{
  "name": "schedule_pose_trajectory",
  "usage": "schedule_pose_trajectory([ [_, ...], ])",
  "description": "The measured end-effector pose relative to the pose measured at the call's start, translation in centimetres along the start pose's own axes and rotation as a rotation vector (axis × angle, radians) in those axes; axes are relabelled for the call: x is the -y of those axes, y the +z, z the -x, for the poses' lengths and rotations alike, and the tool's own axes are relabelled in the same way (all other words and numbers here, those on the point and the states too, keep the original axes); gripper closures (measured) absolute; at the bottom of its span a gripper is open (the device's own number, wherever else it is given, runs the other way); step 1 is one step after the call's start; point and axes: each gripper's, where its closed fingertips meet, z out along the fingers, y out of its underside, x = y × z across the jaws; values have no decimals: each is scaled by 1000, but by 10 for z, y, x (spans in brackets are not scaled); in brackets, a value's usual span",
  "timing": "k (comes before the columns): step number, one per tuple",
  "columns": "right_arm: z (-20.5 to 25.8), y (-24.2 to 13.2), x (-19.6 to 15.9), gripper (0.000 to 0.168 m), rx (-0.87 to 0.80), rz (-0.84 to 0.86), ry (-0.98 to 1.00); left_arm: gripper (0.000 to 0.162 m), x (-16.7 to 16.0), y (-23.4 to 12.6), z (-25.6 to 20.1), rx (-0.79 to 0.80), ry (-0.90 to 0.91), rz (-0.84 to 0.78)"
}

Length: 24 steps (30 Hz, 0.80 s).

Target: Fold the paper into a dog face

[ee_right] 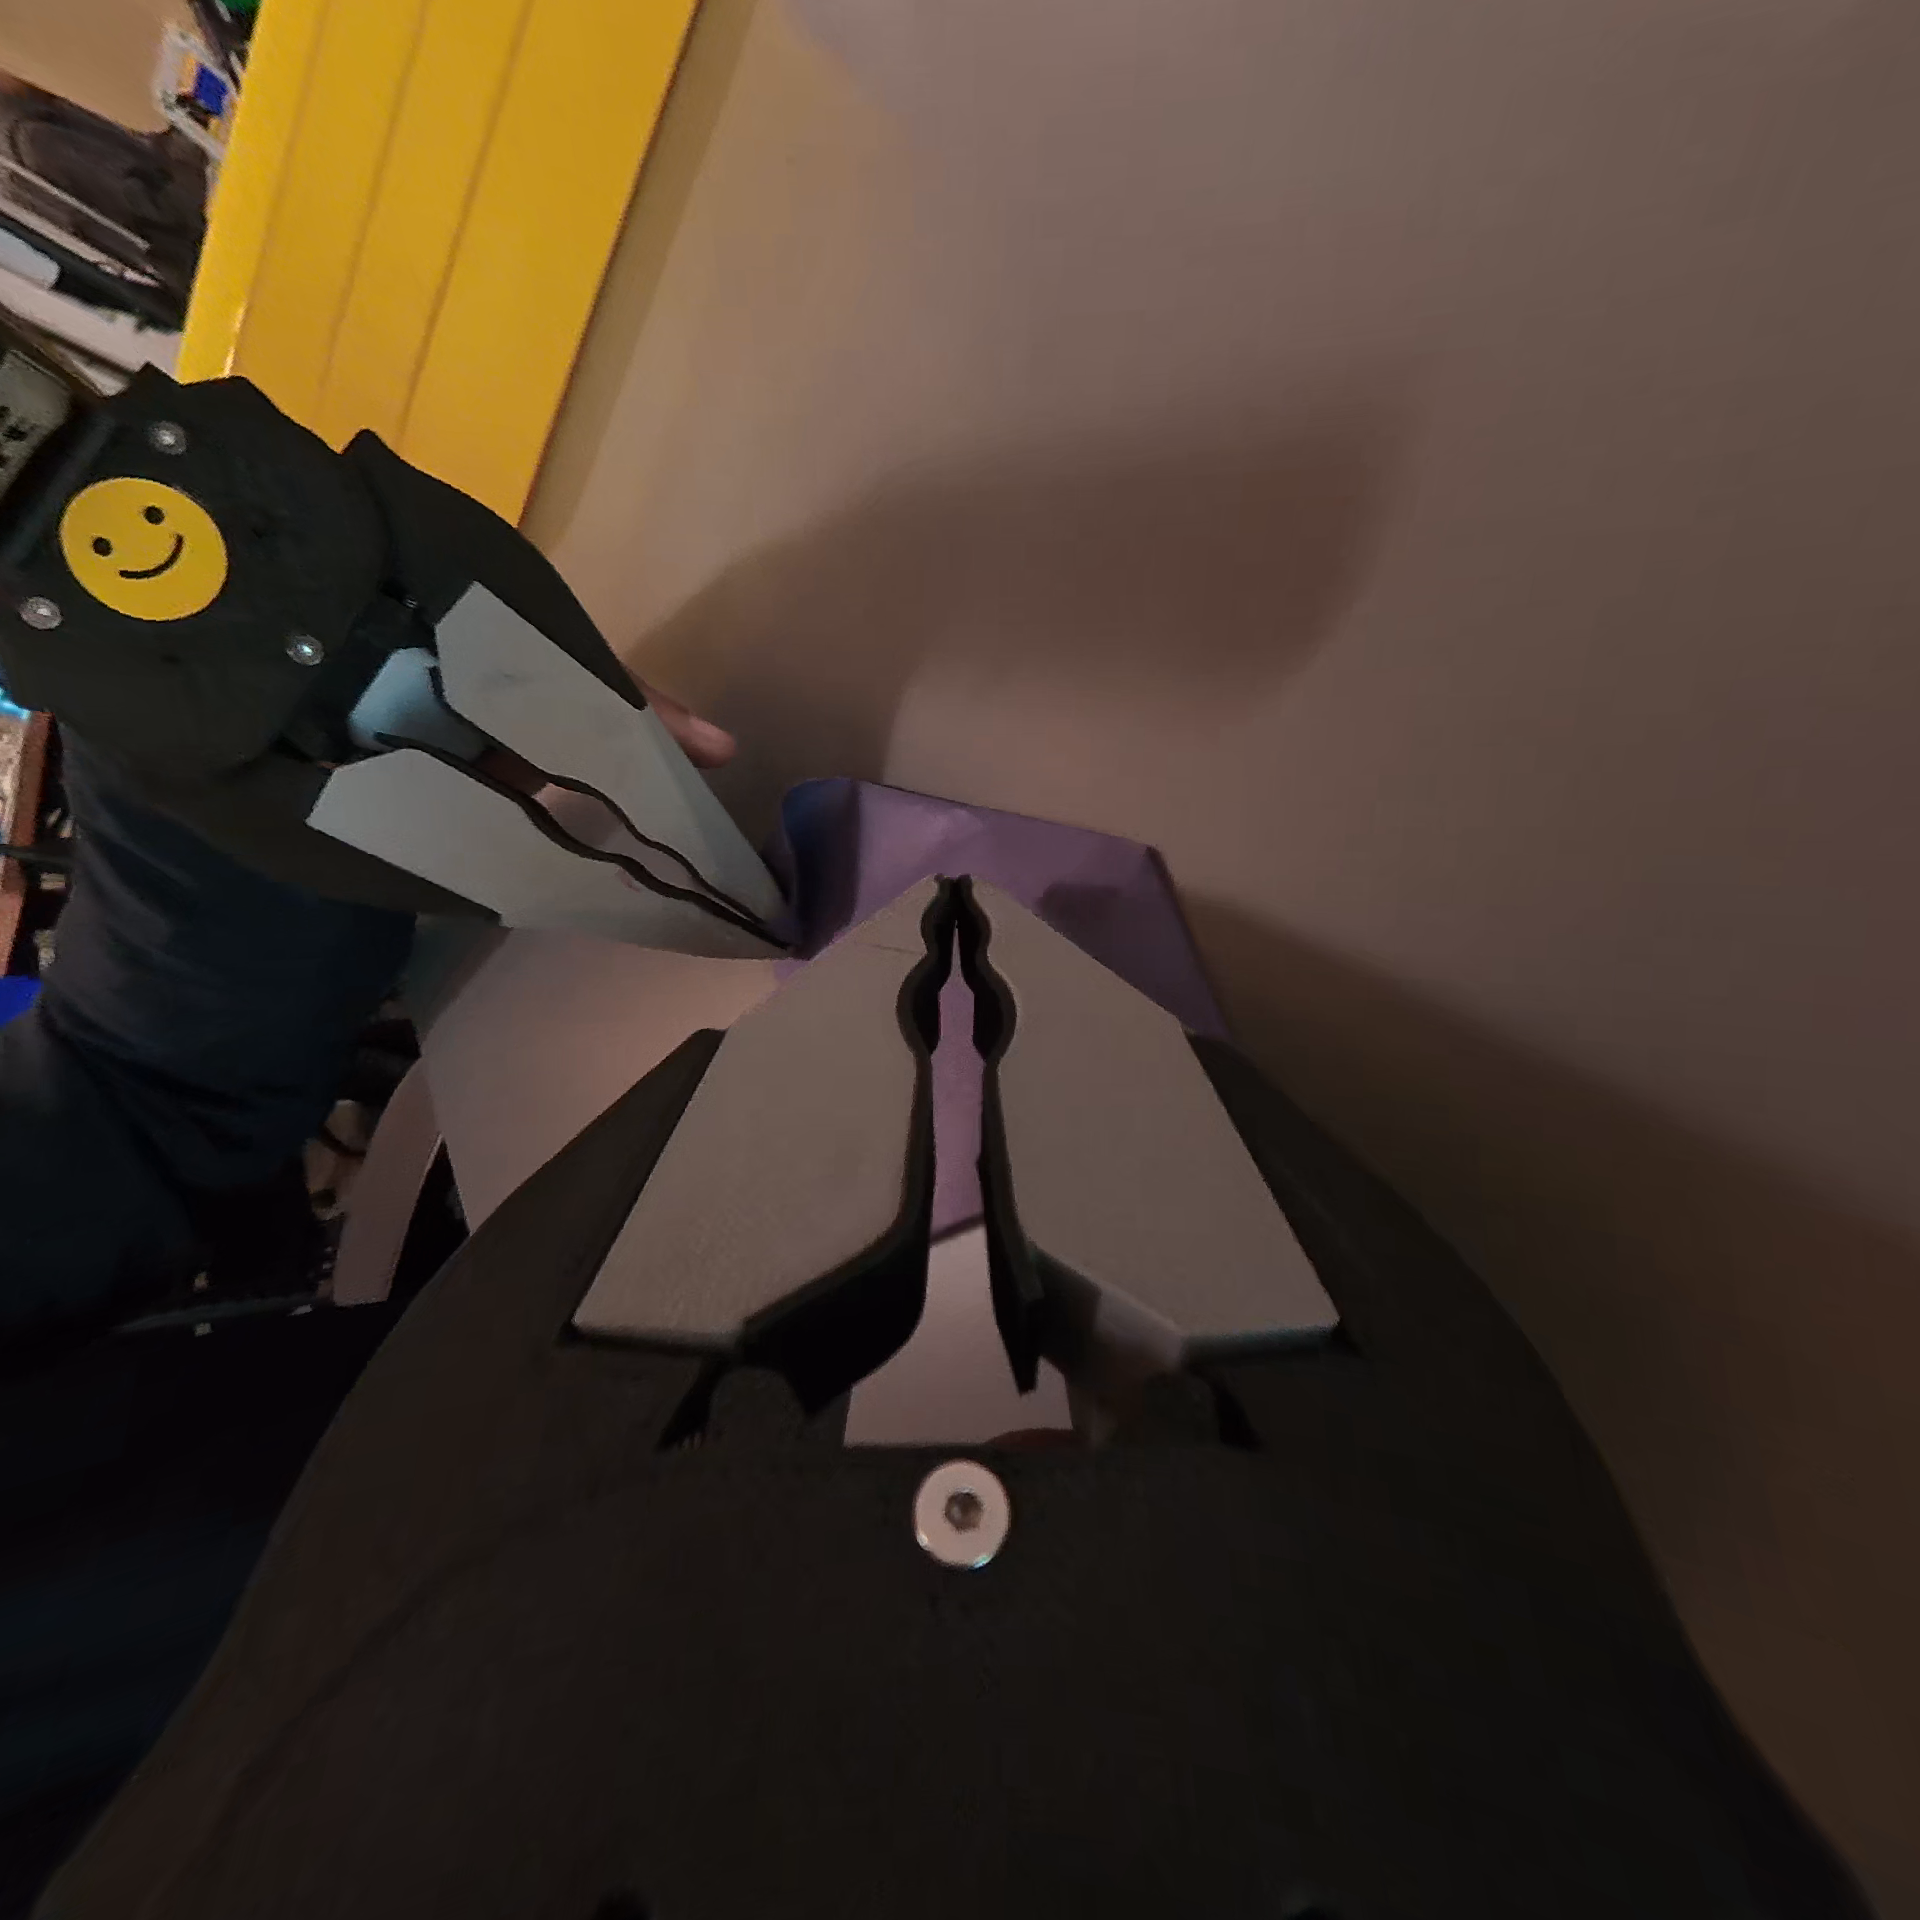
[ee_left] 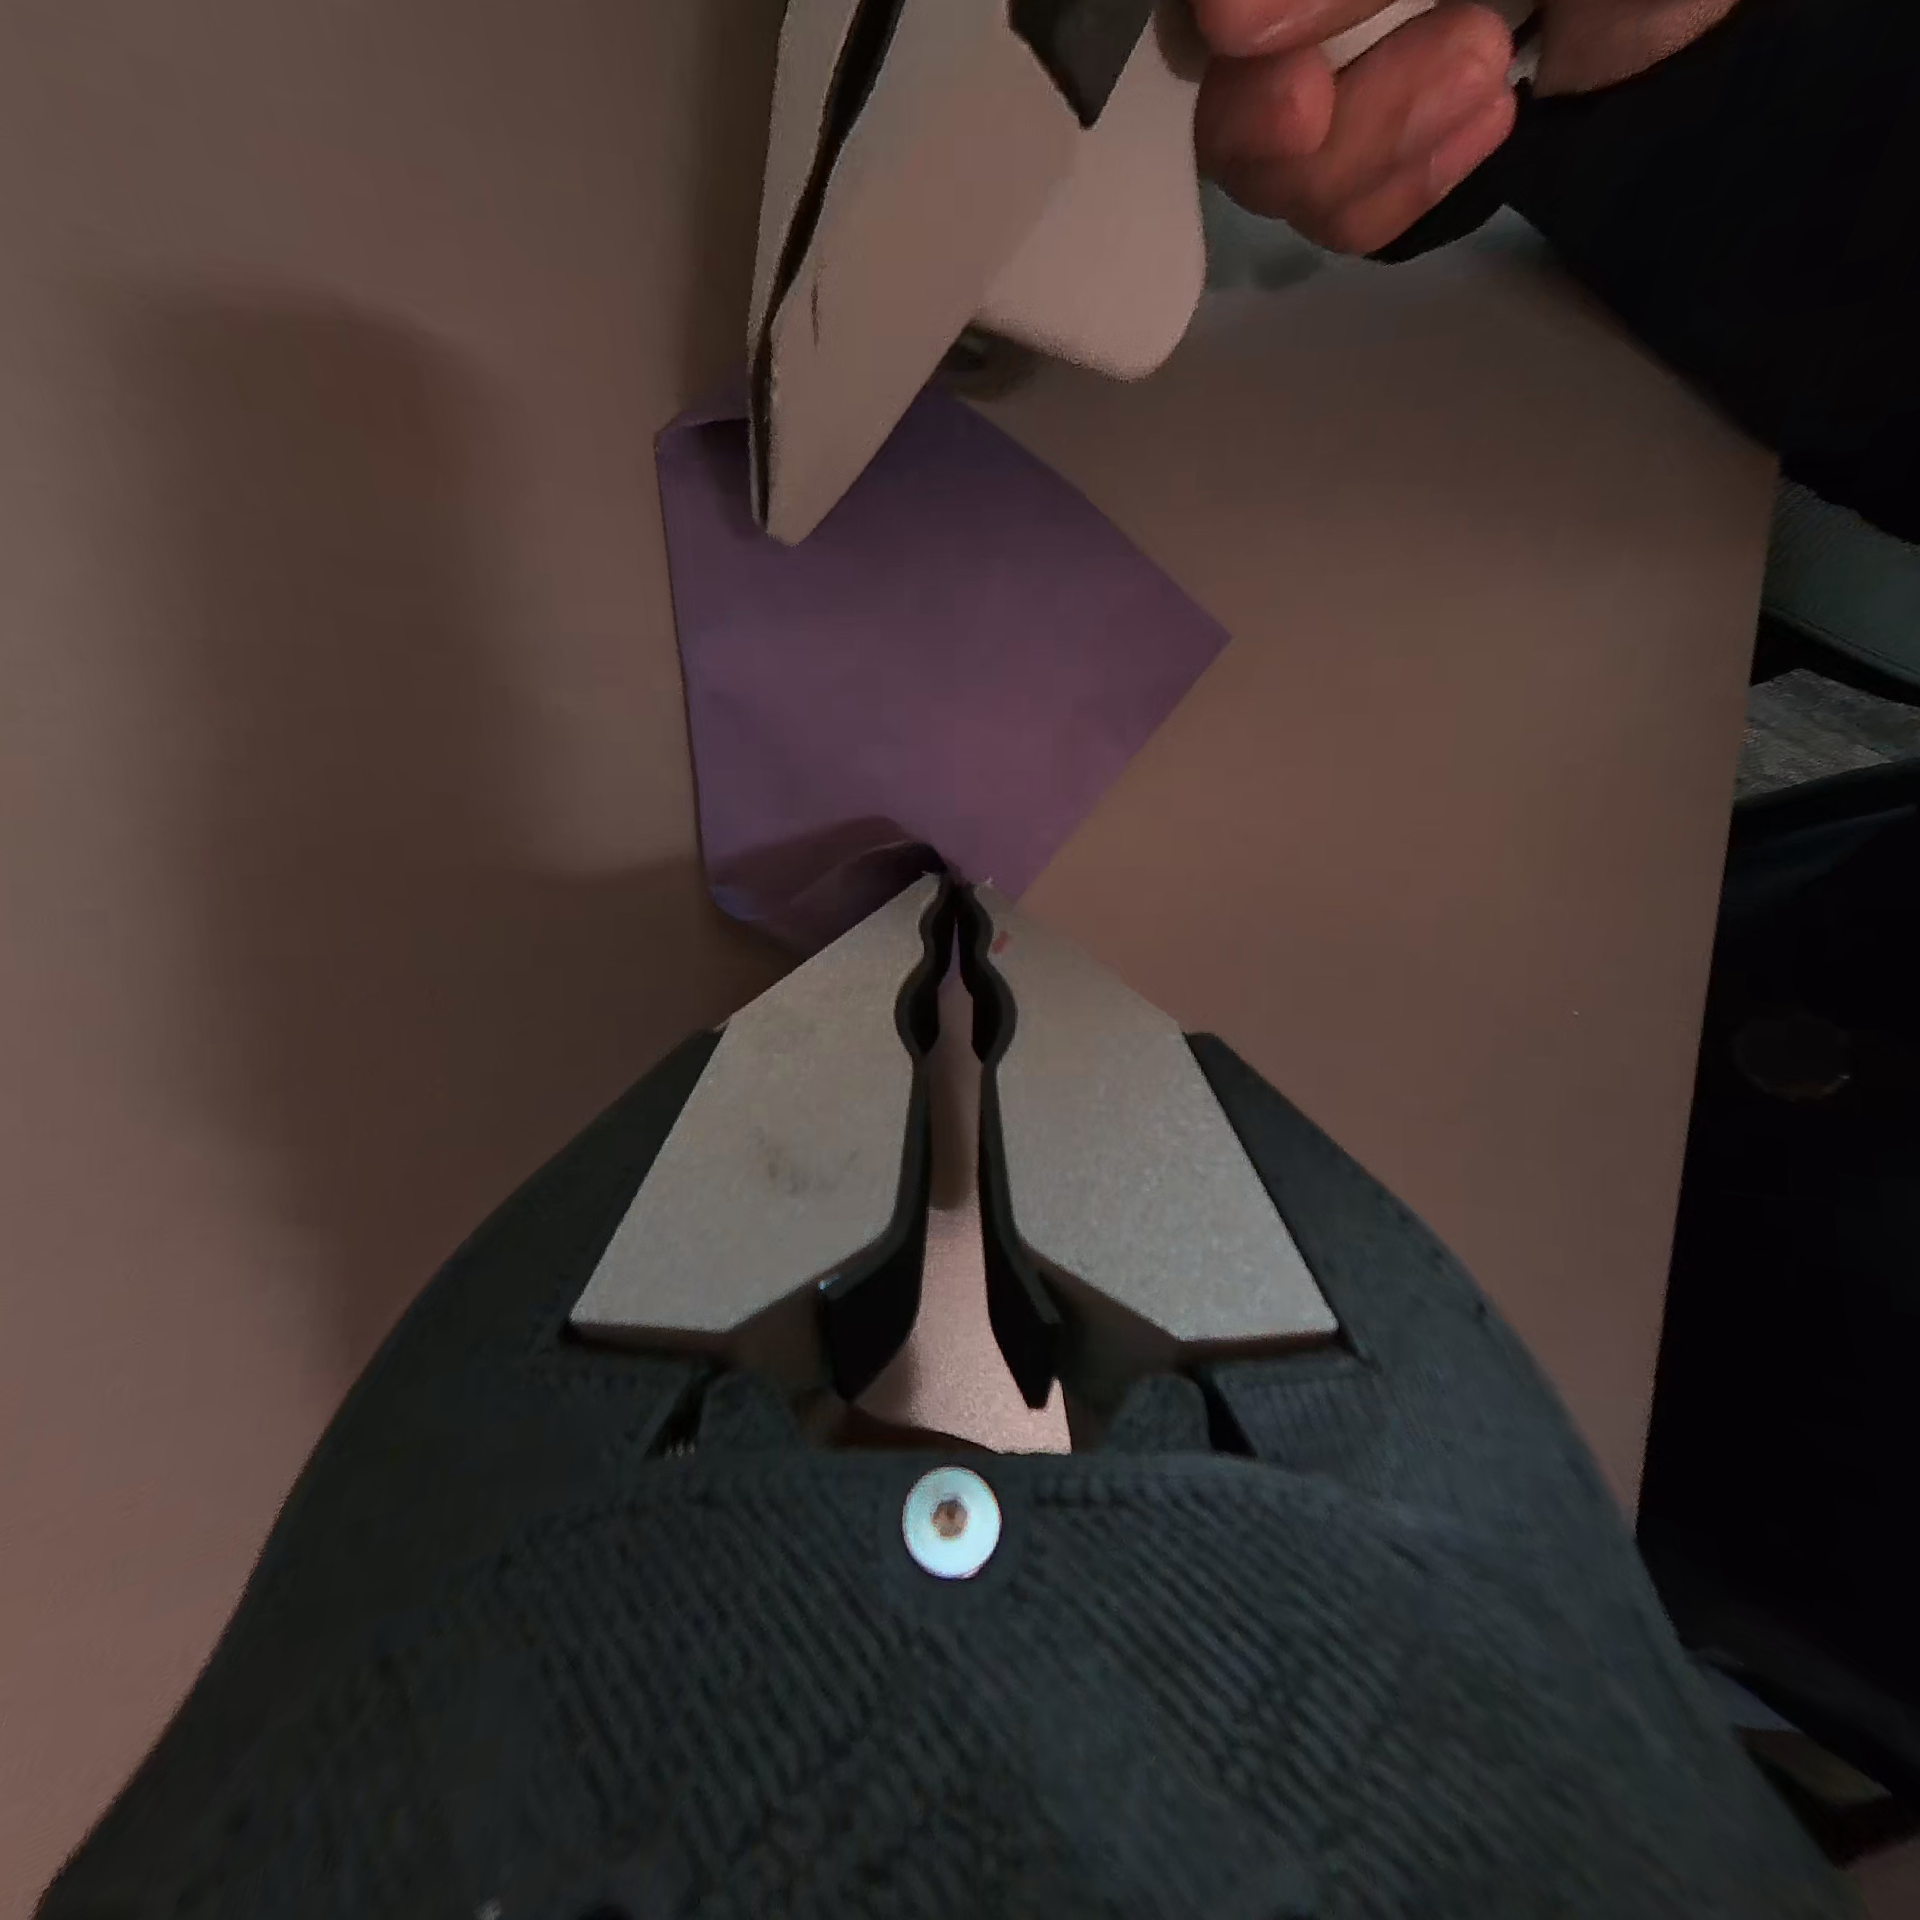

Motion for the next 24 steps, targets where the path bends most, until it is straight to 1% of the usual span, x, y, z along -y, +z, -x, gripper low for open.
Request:
schedule_pose_trajectory([
  [3, 16, 13, 4, 168, 42, 26, -14, 162, 0, 0, 0, 10, 14, 3],
  [8, 40, 32, 13, 168, 62, 83, -71, 162, 0, 0, 0, 34, 40, 9],
  [11, 49, 43, 12, 168, 53, 145, -99, 162, -1, 0, 0, 45, 56, 15],
  [16, 47, 55, 2, 168, 11, 254, -119, 162, -2, -1, -1, 59, 71, 17],
  [20, 43, 55, 4, 168, -7, 288, -111, 162, -2, 0, -1, 69, 80, 21],
  [24, 38, 50, -6, 168, -36, 361, -117, 162, -2, -1, -2, 68, 83, 24],
])
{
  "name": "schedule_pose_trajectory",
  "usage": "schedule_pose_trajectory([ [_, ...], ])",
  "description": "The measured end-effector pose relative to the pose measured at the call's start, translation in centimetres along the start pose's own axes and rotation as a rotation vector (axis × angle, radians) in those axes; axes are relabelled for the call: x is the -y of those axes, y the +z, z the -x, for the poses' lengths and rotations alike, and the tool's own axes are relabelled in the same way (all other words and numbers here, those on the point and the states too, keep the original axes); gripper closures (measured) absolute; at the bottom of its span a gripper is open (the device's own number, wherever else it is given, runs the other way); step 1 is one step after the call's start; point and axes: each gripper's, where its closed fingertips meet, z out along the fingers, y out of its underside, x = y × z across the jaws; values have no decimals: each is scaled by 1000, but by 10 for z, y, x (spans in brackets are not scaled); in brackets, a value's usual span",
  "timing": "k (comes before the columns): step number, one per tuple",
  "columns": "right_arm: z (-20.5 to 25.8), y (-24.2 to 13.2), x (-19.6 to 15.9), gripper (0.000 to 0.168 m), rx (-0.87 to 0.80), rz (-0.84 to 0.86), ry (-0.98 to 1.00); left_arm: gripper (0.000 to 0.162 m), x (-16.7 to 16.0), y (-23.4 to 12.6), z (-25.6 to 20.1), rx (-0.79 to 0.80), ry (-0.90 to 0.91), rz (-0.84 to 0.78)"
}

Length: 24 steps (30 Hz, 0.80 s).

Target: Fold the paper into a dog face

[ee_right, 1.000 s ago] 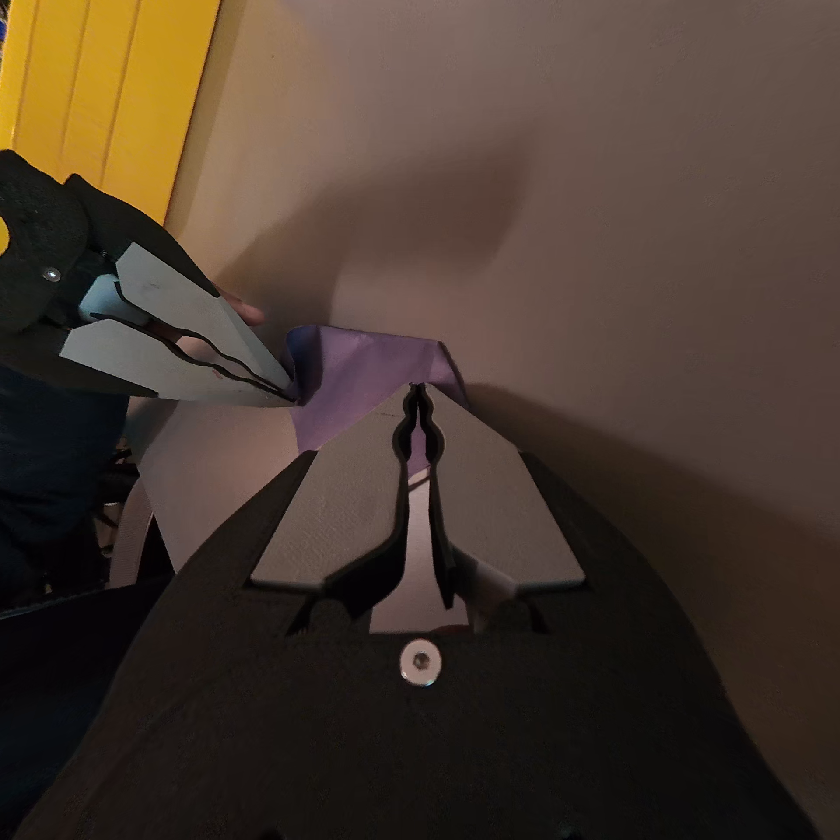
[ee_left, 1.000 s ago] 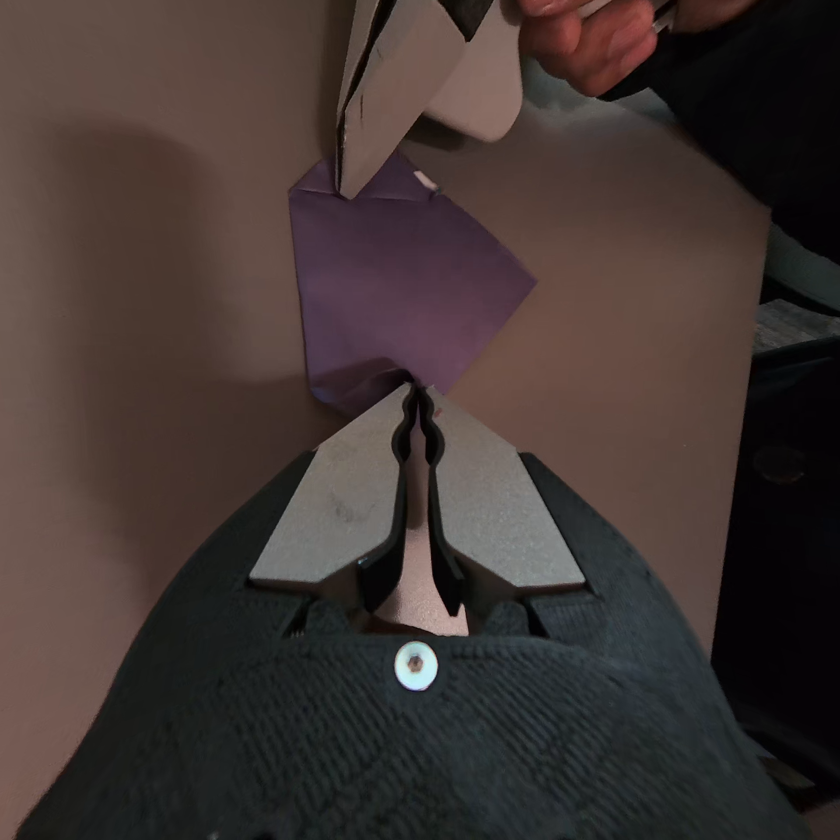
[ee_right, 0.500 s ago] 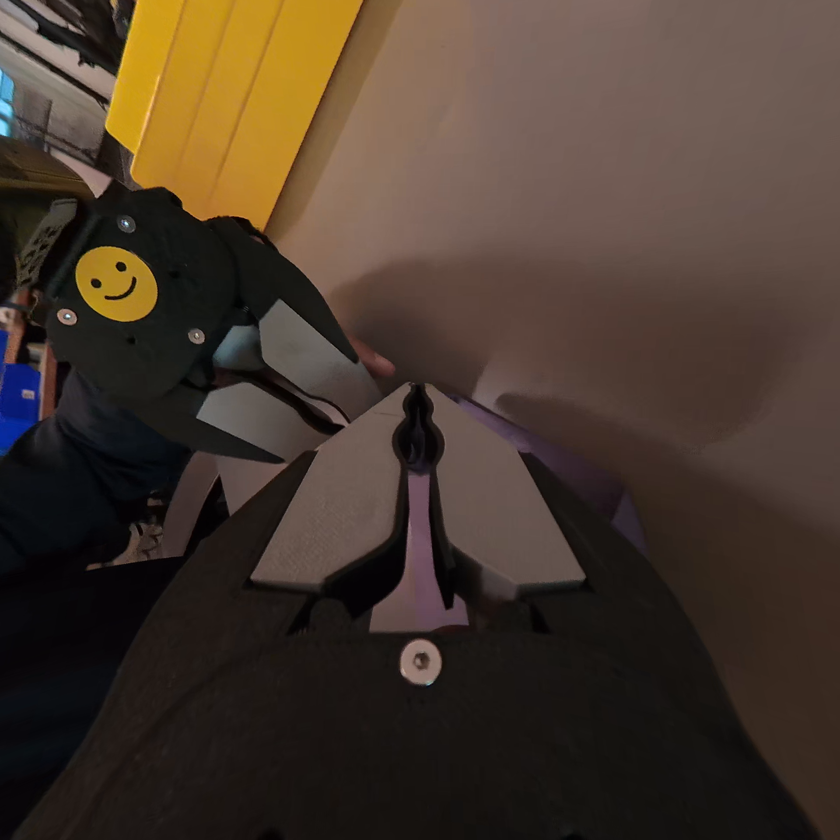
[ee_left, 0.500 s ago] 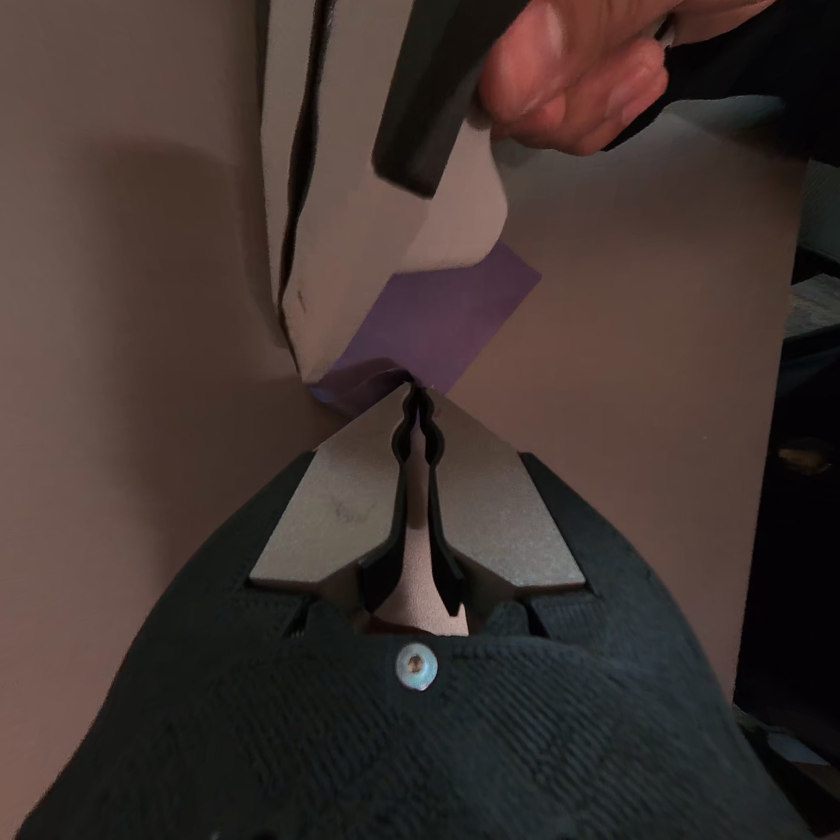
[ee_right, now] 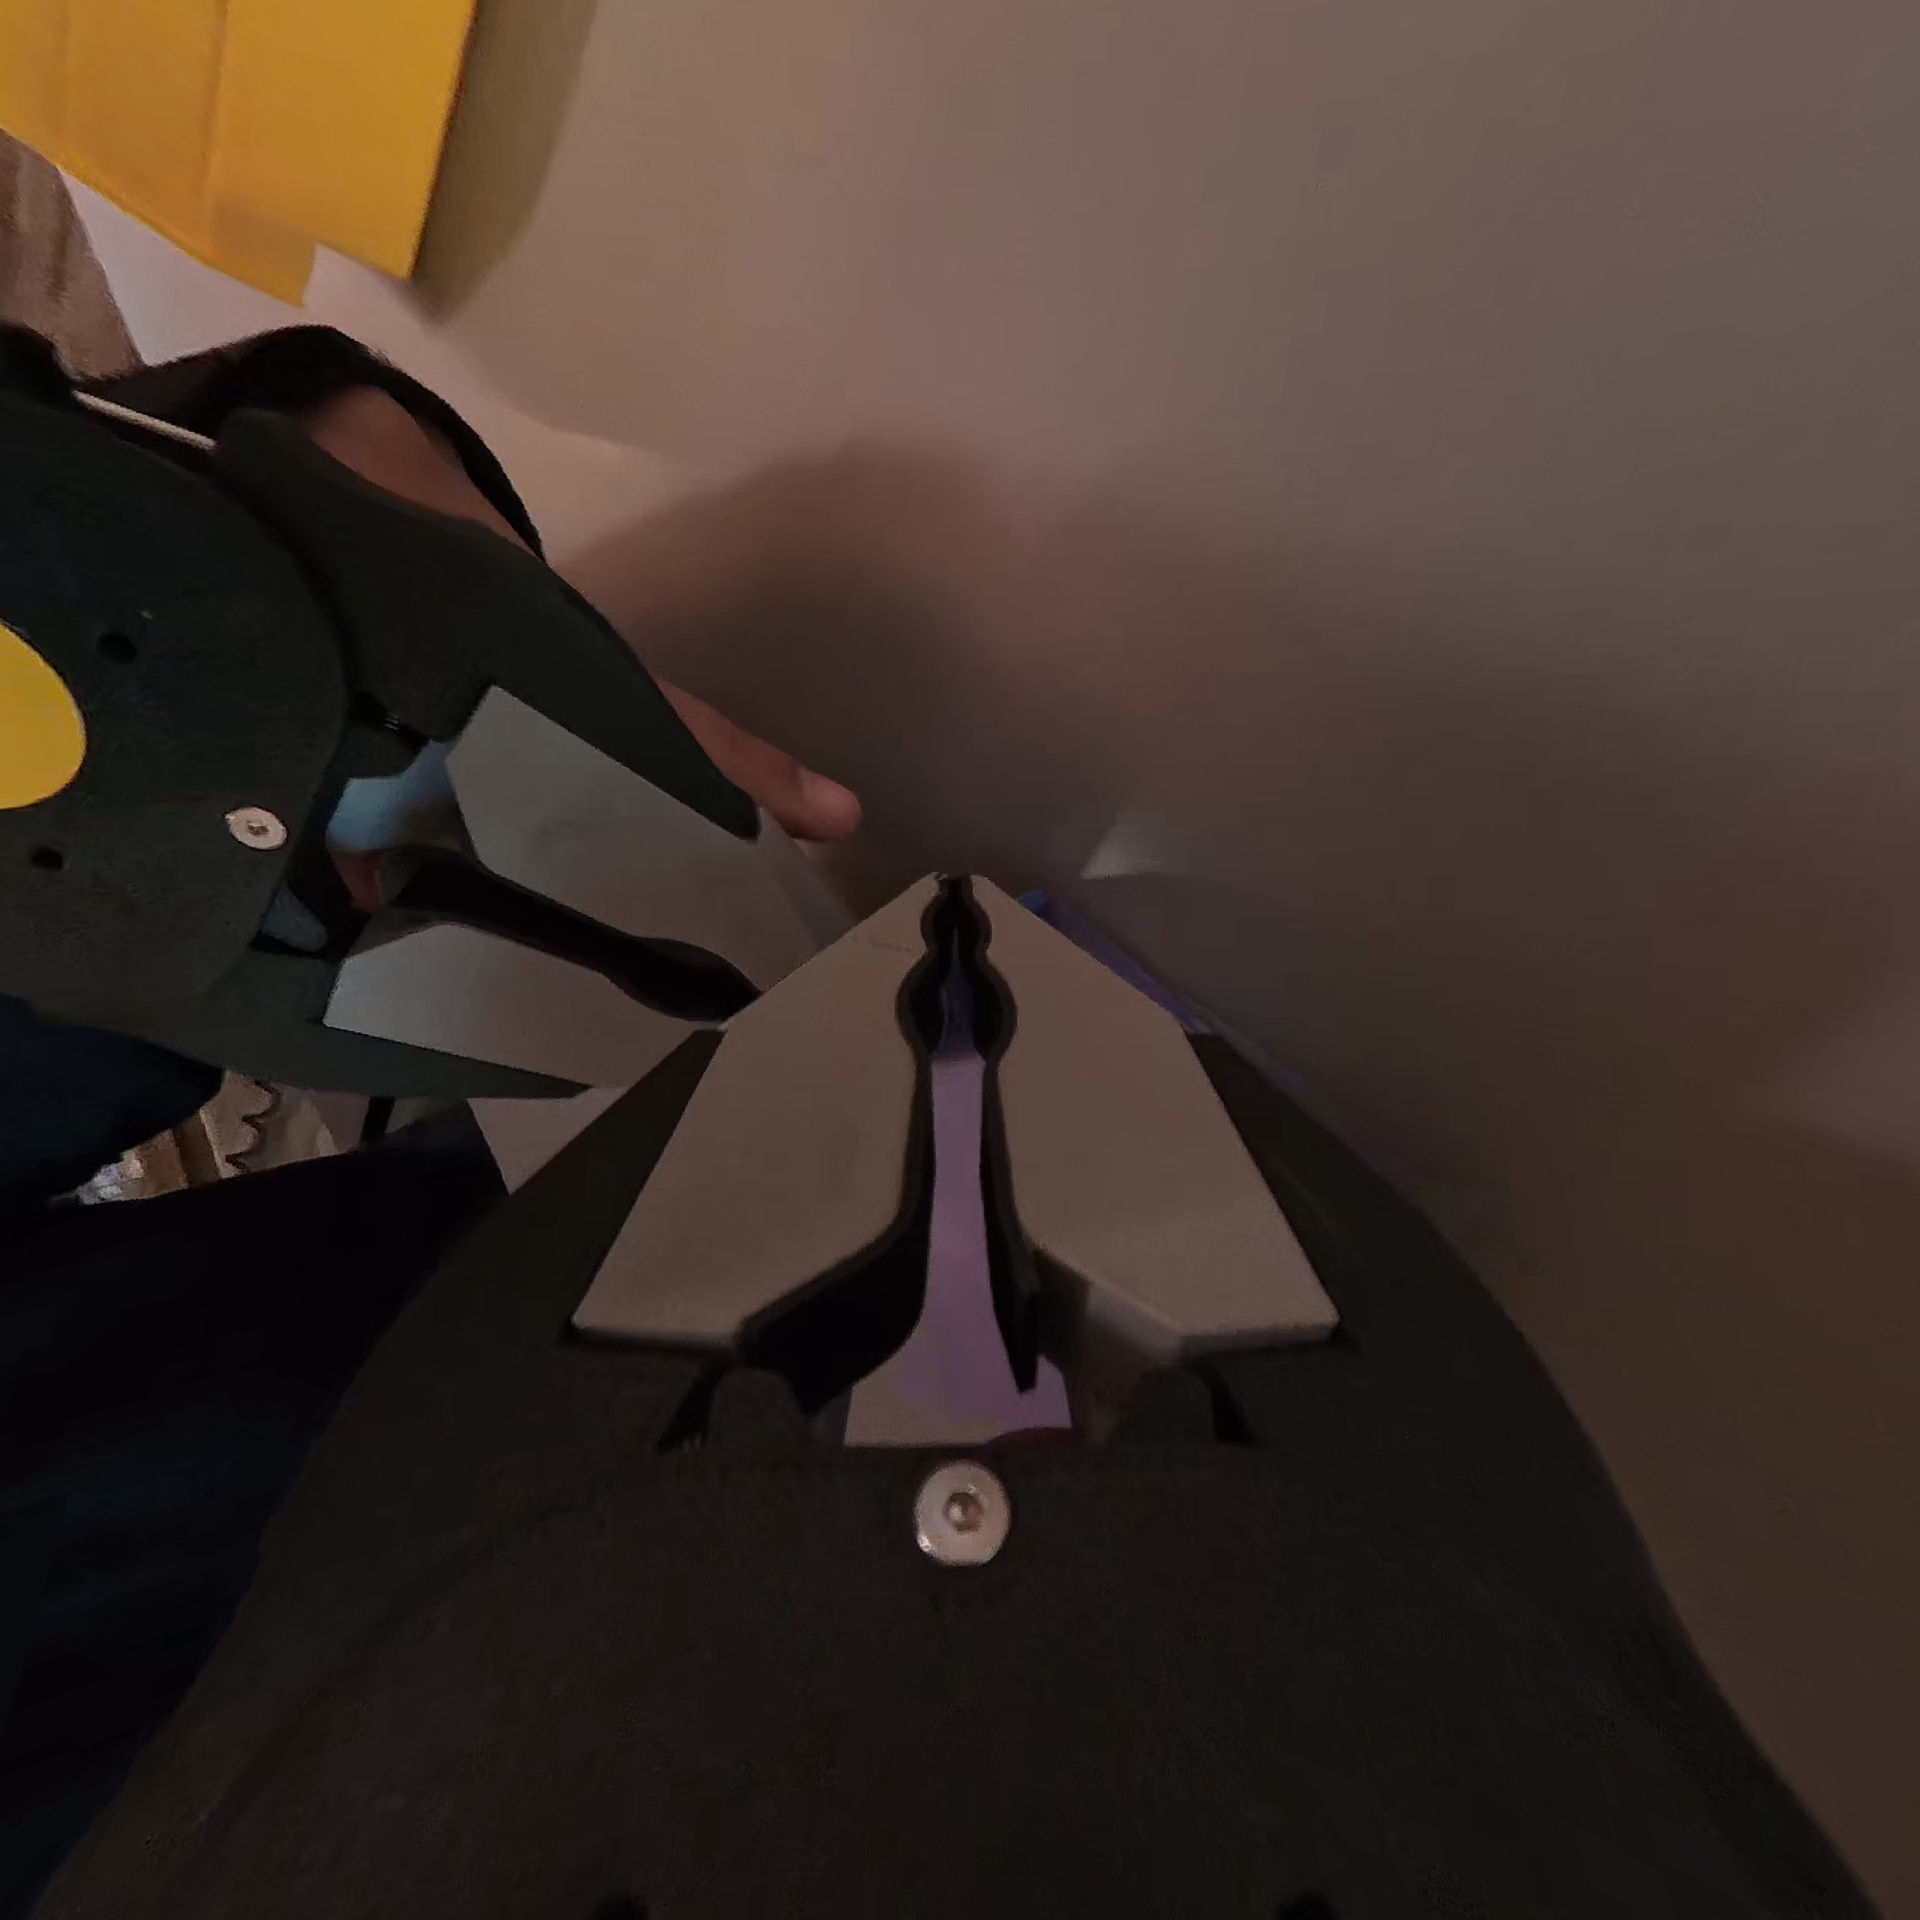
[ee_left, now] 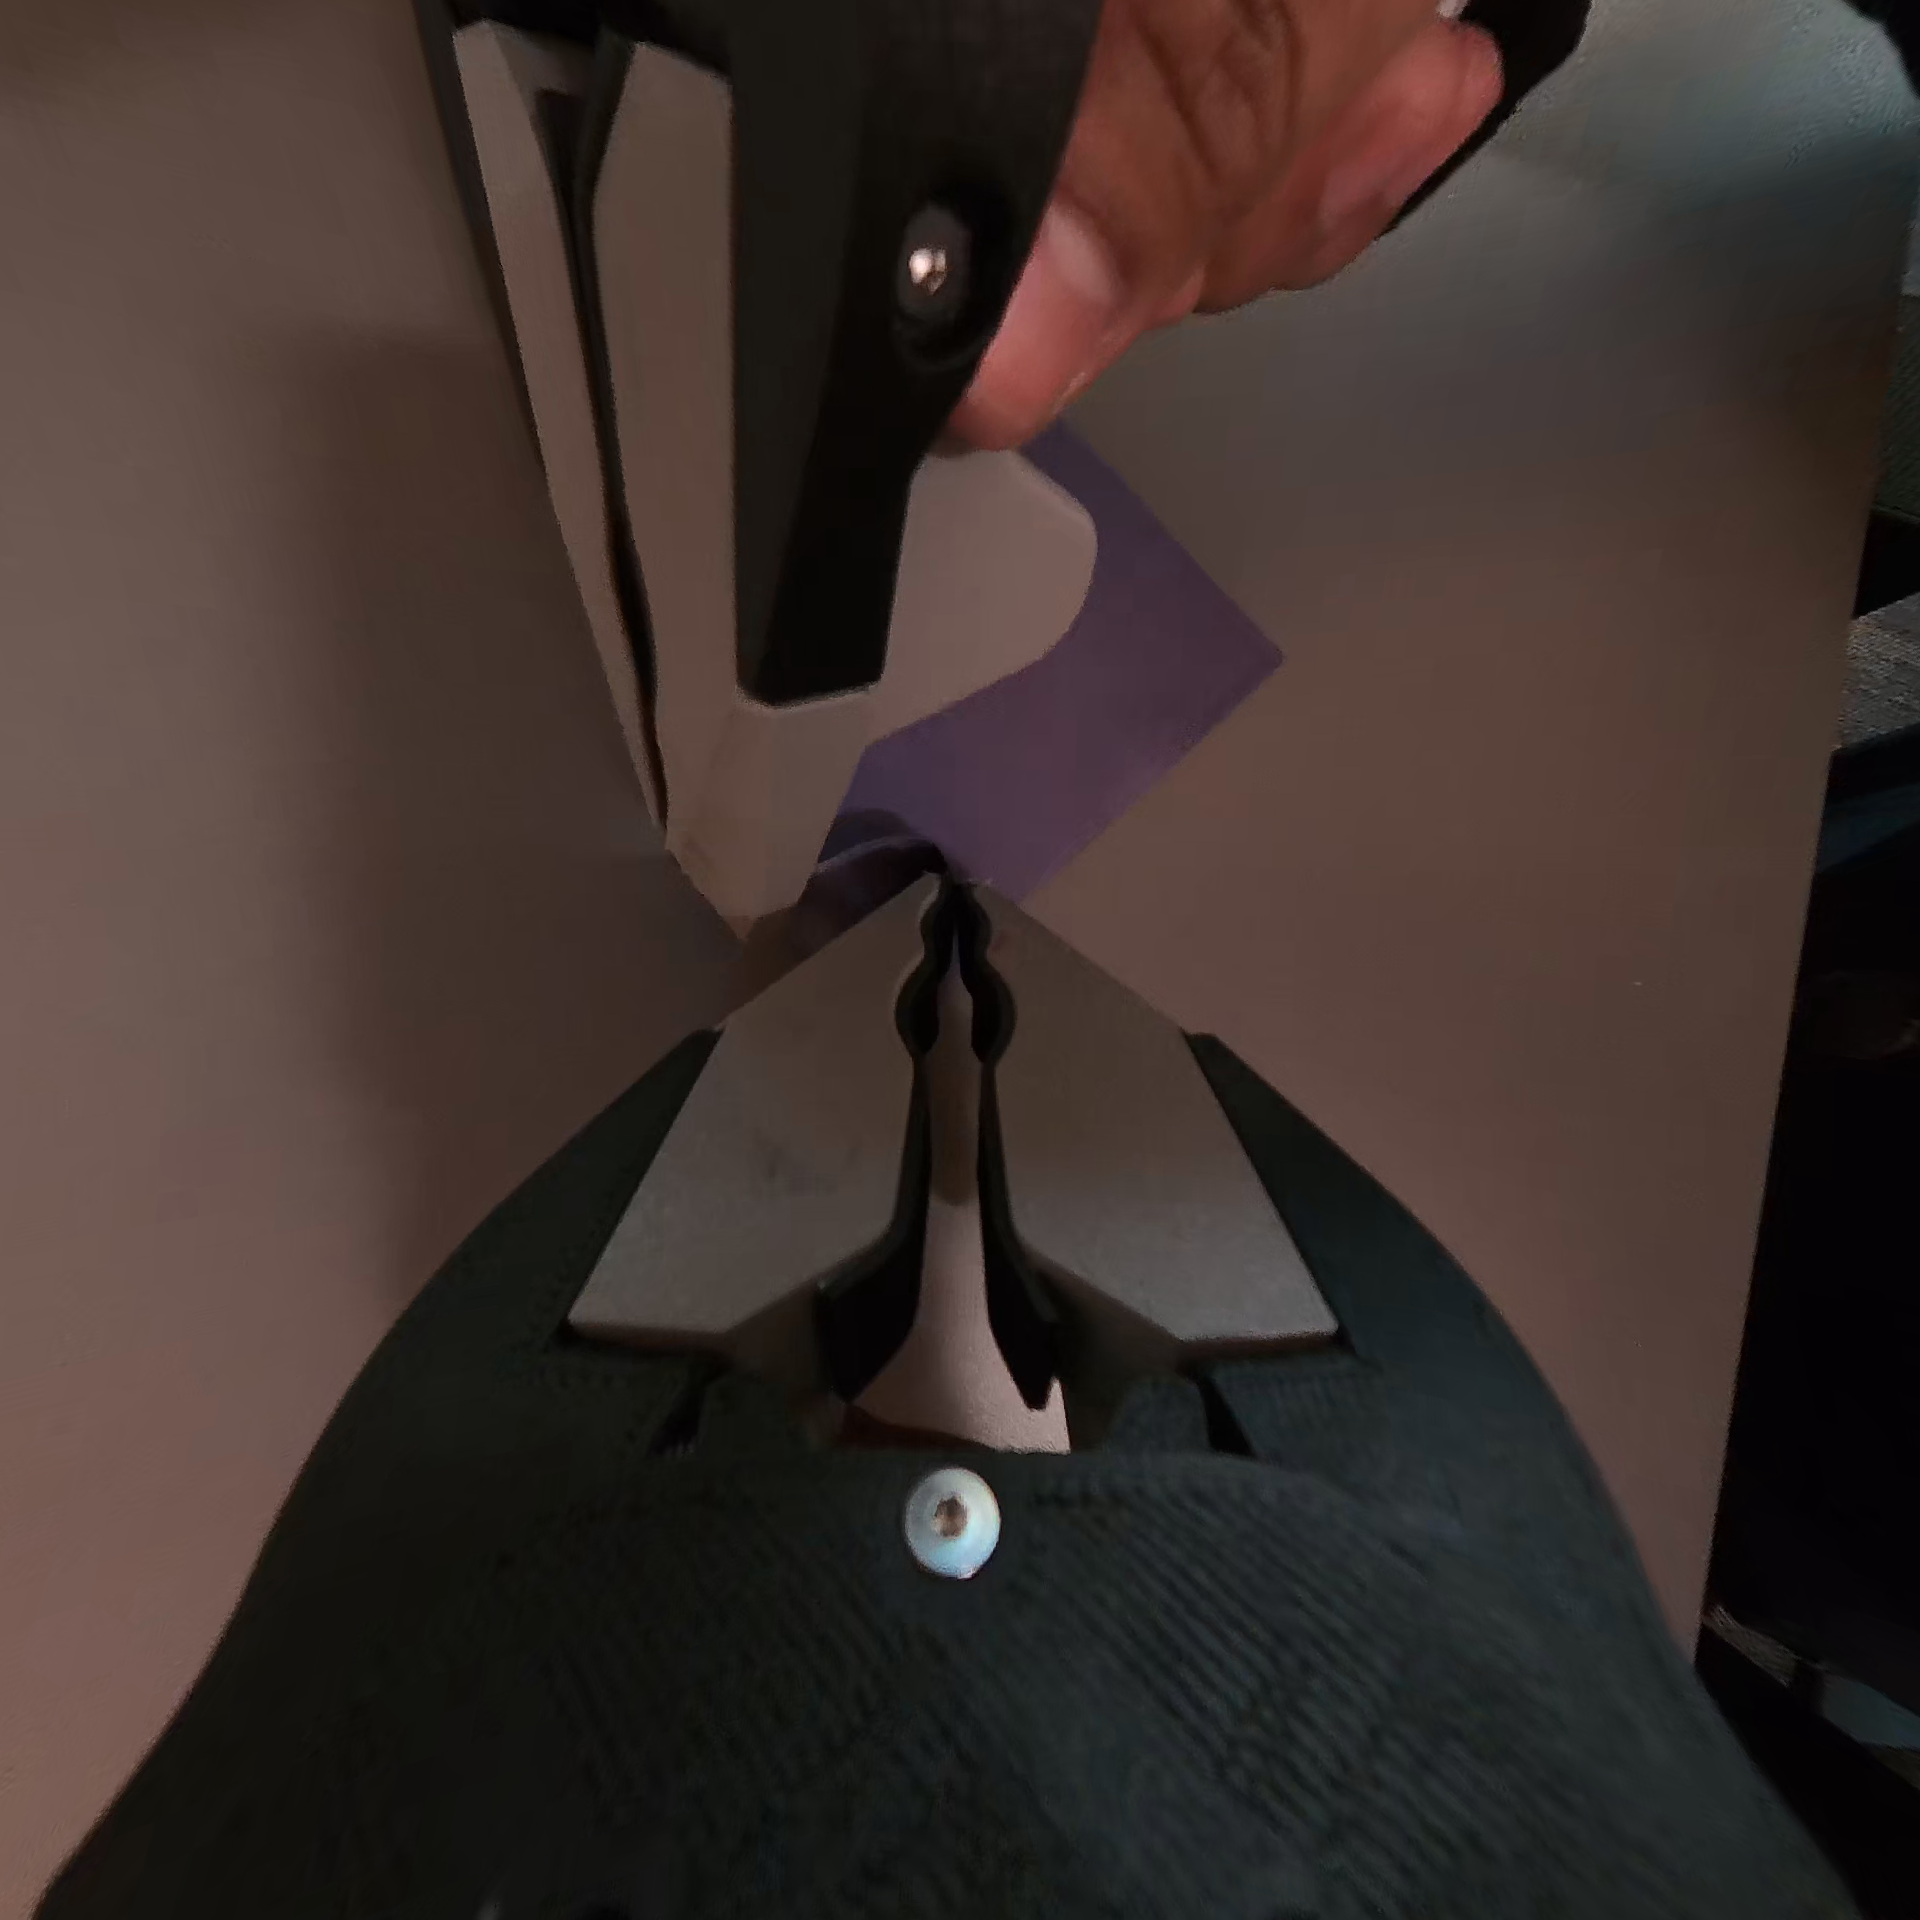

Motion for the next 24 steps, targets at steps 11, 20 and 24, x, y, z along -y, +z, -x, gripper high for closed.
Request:
schedule_pose_trajectory([
  [11, 1, -8, -14, 168, 38, -44, 26, 162, -1, 0, -1, -4, -7, -3],
  [20, -4, -29, -22, 168, 94, -186, 21, 162, -1, -1, -1, -11, -8, -7],
  [24, -3, -31, -39, 168, 87, -187, -22, 162, -2, -1, -1, -15, -6, -8],
])
